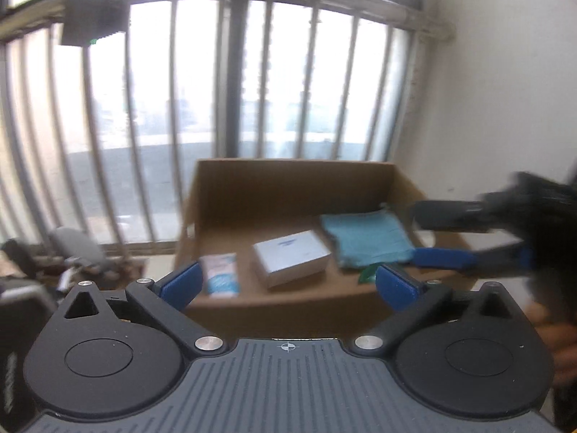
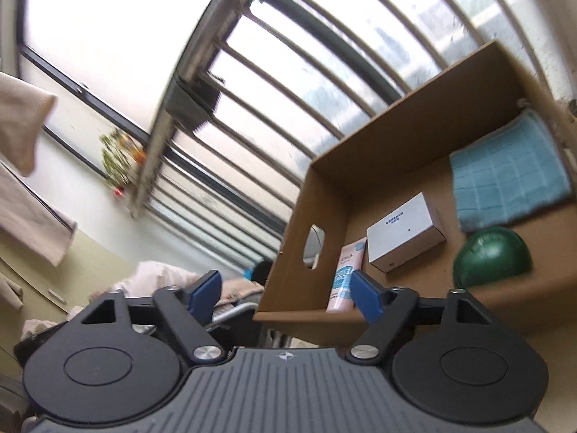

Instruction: Organize objects

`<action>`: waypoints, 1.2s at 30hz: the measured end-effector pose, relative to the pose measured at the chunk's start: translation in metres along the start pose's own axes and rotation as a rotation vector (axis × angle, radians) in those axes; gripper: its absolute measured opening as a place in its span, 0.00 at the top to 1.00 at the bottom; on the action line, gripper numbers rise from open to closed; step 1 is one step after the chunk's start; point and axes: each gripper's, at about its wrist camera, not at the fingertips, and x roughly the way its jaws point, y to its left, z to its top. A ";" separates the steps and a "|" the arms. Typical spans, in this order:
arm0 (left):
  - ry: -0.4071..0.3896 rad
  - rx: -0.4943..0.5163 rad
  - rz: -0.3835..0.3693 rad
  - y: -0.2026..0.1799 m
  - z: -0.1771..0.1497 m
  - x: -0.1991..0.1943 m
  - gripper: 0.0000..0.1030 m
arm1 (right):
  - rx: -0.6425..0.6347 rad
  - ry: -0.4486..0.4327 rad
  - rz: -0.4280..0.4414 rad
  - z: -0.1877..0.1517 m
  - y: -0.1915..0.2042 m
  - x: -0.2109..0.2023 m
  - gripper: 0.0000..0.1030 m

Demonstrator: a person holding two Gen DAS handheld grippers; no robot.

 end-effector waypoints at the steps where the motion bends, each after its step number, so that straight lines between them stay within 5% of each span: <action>1: -0.001 0.002 0.024 -0.003 -0.004 -0.003 0.00 | -0.010 -0.026 -0.006 -0.008 0.002 -0.009 0.12; 9: -0.027 -0.001 0.179 -0.031 -0.045 -0.016 0.00 | -0.072 -0.123 -0.076 -0.056 0.014 -0.055 0.03; 21: -0.134 0.020 0.162 -0.046 -0.066 -0.037 0.00 | -0.217 -0.215 -0.340 -0.098 0.028 -0.084 0.00; 36: -0.041 -0.065 0.163 -0.010 -0.066 -0.009 0.00 | -0.460 -0.241 -0.634 -0.111 0.060 -0.055 0.00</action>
